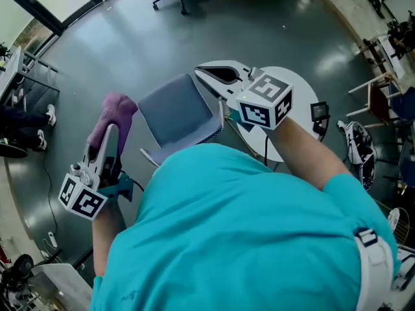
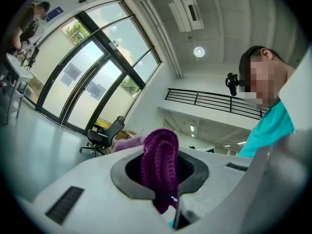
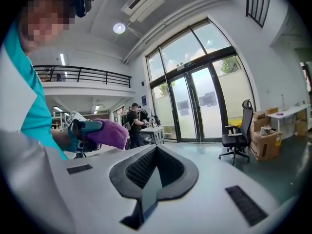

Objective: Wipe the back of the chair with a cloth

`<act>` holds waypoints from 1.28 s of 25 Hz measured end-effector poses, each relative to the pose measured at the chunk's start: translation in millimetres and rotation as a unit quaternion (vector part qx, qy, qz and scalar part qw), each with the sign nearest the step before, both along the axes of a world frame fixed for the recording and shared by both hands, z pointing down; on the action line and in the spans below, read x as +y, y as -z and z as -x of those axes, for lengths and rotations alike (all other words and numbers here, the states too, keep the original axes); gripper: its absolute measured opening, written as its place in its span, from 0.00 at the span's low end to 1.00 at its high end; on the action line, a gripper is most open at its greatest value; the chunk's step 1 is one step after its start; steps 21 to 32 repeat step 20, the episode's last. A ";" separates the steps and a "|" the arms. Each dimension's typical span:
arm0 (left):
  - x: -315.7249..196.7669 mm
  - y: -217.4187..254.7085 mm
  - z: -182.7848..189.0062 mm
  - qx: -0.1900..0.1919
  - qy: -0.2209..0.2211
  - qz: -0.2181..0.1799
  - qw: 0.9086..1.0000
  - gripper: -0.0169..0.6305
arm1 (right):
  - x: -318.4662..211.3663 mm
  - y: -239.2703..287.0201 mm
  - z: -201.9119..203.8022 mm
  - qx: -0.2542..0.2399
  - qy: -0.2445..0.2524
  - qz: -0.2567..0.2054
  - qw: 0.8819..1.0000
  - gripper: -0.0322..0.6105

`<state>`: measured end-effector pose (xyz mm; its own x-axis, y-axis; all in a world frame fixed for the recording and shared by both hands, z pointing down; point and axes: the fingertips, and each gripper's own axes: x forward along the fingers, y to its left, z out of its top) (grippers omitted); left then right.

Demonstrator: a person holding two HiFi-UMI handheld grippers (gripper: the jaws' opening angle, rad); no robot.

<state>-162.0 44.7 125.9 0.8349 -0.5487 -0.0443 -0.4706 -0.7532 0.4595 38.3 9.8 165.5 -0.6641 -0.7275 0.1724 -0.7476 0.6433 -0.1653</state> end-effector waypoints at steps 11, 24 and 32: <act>-9.7 9.0 -6.8 0.032 0.028 -0.011 0.999 0.12 | -18.0 18.1 -23.2 0.010 0.004 -0.015 1.000 0.04; -2.6 9.1 4.7 0.031 0.055 -0.010 0.998 0.12 | -12.6 18.5 -14.9 0.013 0.026 -0.015 0.999 0.04; -2.6 9.1 4.7 0.031 0.055 -0.010 0.998 0.12 | -12.6 18.5 -14.9 0.013 0.026 -0.015 0.999 0.04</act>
